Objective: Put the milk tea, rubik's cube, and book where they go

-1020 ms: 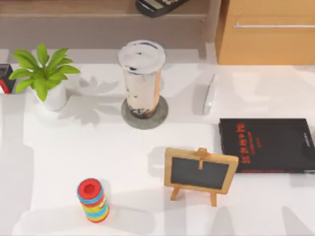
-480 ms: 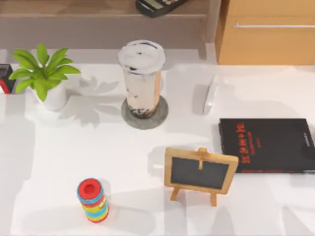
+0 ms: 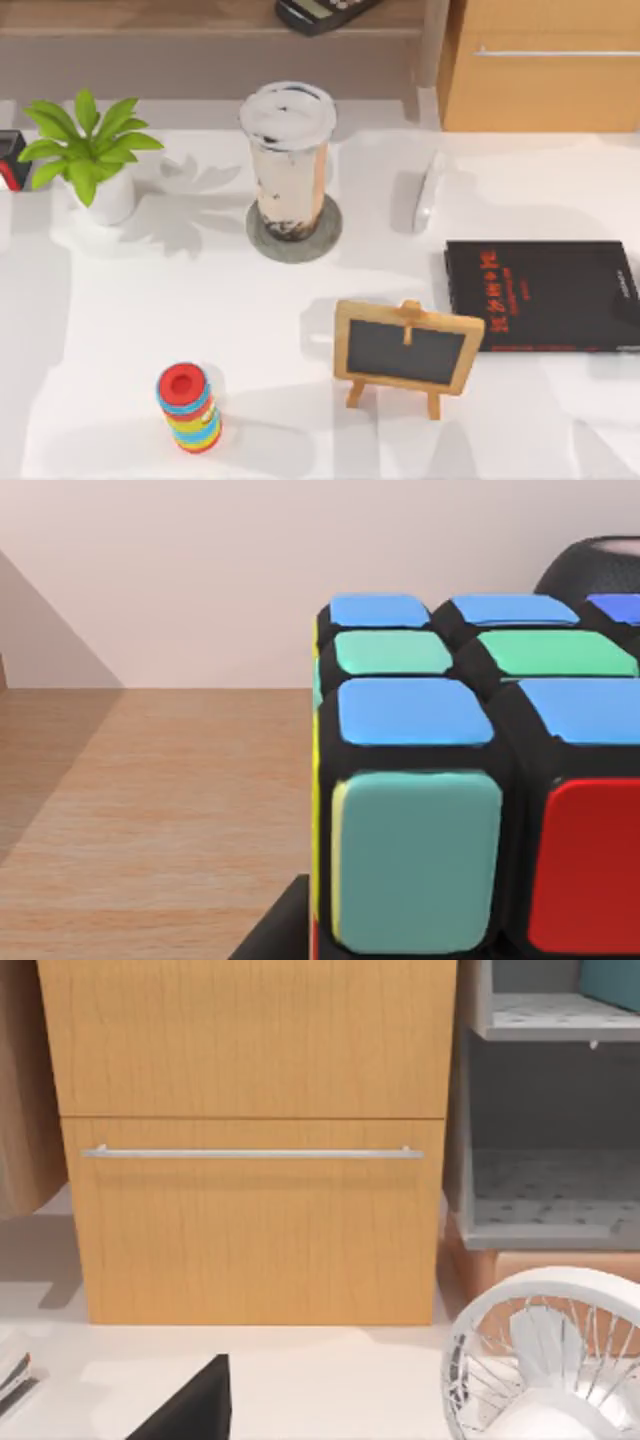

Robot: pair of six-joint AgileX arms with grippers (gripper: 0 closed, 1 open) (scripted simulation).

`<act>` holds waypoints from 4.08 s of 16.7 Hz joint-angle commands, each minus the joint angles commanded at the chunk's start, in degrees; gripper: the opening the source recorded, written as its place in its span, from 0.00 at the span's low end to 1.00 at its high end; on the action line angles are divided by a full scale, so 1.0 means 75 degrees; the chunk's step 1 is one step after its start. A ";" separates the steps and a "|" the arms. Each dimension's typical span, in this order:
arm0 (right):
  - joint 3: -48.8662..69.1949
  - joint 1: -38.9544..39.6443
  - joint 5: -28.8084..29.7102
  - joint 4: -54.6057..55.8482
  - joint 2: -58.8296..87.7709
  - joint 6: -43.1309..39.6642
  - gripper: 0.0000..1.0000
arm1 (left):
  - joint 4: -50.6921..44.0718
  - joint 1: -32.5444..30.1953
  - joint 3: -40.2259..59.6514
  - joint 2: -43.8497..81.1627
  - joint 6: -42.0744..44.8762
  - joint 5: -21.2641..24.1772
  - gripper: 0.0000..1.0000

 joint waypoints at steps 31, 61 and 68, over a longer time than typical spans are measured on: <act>0.0000 0.0000 0.0000 0.0000 0.0000 0.0000 1.00 | 0.0249 0.0065 -0.1514 -0.1342 0.0005 0.0035 1.00; 0.0000 0.0000 0.0000 0.0000 0.0000 0.0000 1.00 | -0.0425 -0.1195 -1.4046 -1.4492 -0.0105 -0.1556 1.00; 0.1544 -0.0470 -0.0436 0.0702 0.1697 -0.0007 1.00 | -0.0425 -0.1195 -1.4046 -1.4492 -0.0105 -0.1556 1.00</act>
